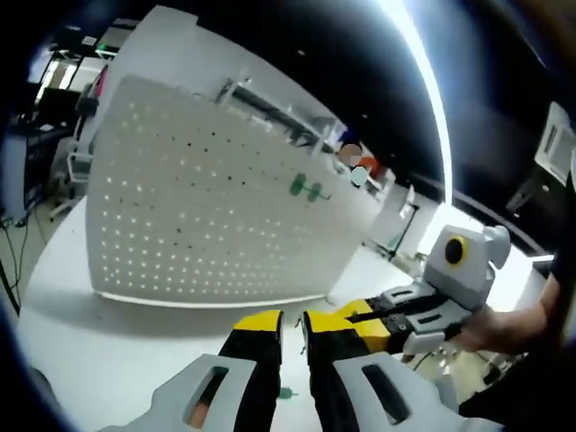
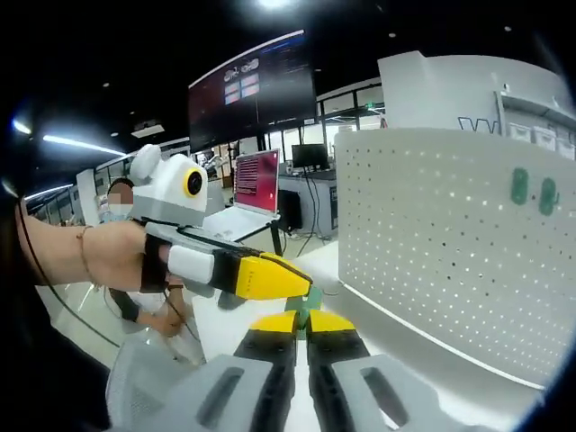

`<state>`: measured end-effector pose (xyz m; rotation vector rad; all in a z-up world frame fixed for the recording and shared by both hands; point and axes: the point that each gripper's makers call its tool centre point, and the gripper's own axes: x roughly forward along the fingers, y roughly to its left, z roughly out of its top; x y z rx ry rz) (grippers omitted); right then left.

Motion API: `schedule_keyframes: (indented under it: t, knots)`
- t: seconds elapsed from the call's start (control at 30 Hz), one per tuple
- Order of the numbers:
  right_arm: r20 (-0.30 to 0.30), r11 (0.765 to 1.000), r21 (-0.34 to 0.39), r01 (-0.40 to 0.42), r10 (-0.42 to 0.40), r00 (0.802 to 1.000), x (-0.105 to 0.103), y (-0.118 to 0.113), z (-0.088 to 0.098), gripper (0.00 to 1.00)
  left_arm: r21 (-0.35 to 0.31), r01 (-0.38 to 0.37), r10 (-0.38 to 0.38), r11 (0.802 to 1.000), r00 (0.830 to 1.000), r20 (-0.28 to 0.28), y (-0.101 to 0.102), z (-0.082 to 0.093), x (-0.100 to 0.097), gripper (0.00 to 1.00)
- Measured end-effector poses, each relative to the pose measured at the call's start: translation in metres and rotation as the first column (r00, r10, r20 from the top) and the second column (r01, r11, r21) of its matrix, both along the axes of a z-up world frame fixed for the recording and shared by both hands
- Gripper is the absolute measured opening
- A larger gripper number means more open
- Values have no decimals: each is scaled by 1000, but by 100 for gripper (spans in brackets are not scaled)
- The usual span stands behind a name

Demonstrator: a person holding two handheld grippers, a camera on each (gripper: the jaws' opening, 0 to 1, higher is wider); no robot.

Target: Insert the hook assembly into the mounting plate slot until the hook locks in place.

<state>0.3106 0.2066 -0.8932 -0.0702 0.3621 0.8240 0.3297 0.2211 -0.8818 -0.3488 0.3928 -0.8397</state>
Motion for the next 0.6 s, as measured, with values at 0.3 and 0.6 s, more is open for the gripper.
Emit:
schedule_keyframes:
  t: [0.3, 0.6]
  knots:
    - [27, 1000, 1, 30, -30, 999, 7, -10, 5, 0, 40, 38, -41, 998, 998, 54, -3, 5, -6, 47]
    - [38, 999, 19, 51, -52, 998, 12, -14, 10, 0, 69, 87, -93, 994, 991, 96, -14, 11, -17, 73]
